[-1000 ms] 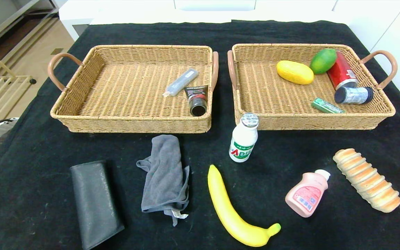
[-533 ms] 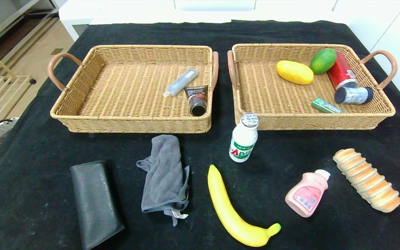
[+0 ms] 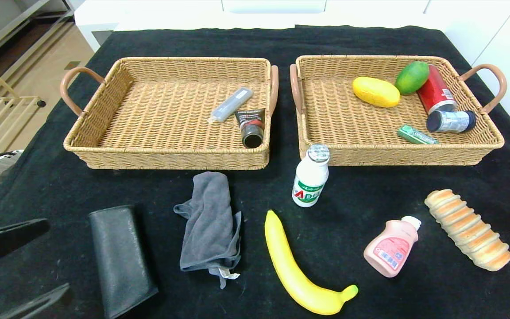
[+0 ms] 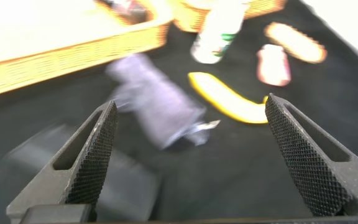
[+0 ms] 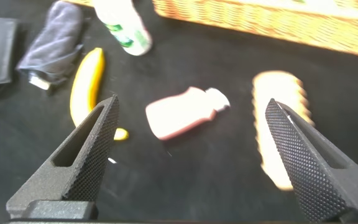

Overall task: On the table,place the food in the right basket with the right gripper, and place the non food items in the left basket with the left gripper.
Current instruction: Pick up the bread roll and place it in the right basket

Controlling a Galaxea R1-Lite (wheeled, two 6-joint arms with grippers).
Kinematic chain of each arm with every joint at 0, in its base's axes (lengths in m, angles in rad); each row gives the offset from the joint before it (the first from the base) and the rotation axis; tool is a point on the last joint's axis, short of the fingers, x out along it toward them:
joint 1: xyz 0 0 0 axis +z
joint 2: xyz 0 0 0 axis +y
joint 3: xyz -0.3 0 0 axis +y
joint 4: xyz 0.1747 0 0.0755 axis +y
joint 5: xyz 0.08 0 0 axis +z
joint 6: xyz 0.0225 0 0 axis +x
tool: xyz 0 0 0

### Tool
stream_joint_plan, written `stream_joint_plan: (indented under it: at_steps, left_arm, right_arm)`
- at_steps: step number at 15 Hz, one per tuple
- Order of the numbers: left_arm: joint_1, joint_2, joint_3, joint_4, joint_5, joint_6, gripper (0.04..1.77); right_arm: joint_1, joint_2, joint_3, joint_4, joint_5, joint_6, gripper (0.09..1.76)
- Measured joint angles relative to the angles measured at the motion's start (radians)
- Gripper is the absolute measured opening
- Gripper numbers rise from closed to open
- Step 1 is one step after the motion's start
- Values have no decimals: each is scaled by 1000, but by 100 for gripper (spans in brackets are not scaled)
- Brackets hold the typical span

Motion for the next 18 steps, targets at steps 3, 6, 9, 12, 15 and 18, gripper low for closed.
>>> stream_joint_plan:
  at_steps: [3,6,9,12,15,18]
  left_arm:
    - [-106,154,-79,-10,0,4,172]
    - [-185,264,-147,-11,5,6,172]
    - [-203,307,-160,-14,8,4,172]
    - [-205,318,-159,-15,8,4,172]
    - [-206,323,-160,-15,10,4,172]
    - [-205,321,-161,-12,16,5,172]
  right_arm:
    - [143,143,-83,-27,-105,1,171]
    - [197,255,-119,-91,-124,1,171]
    - [225,308,-125,-94,-127,0,171]
    - [230,325,-129,-96,-133,0,171]
    - [230,330,-132,-94,-139,-2,171]
    - [229,333,-137,-87,-169,-3,171]
